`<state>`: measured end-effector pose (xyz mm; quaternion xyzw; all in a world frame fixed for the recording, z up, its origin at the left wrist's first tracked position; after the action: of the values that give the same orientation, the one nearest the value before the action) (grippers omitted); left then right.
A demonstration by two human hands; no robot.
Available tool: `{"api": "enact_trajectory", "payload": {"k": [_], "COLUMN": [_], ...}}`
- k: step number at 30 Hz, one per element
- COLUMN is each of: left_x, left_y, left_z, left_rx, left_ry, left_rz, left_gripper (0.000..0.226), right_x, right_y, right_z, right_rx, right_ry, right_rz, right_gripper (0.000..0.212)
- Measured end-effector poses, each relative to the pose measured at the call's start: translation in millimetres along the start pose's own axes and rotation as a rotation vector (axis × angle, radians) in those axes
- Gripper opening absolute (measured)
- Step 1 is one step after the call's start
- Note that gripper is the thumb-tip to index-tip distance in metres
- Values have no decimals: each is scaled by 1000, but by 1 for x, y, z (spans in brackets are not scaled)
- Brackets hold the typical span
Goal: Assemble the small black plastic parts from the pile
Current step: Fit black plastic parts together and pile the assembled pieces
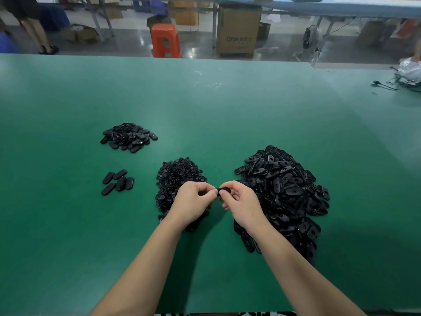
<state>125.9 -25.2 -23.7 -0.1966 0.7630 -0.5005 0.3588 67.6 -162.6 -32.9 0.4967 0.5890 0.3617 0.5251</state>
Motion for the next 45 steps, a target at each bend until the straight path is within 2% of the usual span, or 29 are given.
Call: {"api": "enact_trajectory", "payload": {"k": [8, 12, 19, 23, 28, 32, 36, 39, 45], "left_x": [-2, -5, 0, -4, -22, -73, -126, -148, -159], "left_y": [5, 1, -24, -23, -3, 26, 70, 100, 116], "left_z": [1, -2, -11, -15, -12, -16, -31, -44, -50], "left_rx": [15, 57, 219, 277, 144, -44, -278, -371, -405], "left_ry": [-23, -90, -196, -274, -304, -443, -554, -602, -674], "left_rz": [71, 122, 640, 687, 663, 637, 654, 629, 561], "left_gripper": [19, 5, 23, 21, 25, 27, 28, 28, 30], "right_x": [4, 3, 7, 9, 8, -17, -36, -42, -46], "right_y": [2, 5, 13, 14, 13, 11, -11, -20, -20], "right_z": [1, 1, 0, 2, 5, 11, 22, 27, 32], "right_rx": [21, 14, -21, -27, -20, 31, 159, 179, 165], "right_ry": [22, 34, 27, 61, 92, -3, 50, 74, 15], "right_rz": [-65, -107, -279, -306, -349, -776, -1018, -1081, -1112], "right_gripper": [17, 19, 32, 32, 34, 37, 39, 36, 29]}}
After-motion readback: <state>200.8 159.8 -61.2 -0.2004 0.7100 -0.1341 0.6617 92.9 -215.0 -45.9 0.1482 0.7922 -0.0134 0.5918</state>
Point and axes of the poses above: each hand's wrist, its own z-axis towards the middle knuckle, its own x-axis out of the palm, y = z × x, the point moved 9 cm from there along z, towards the middle knuckle, and after that the axes turned 15 degrees about y, right-handed, at the moved point
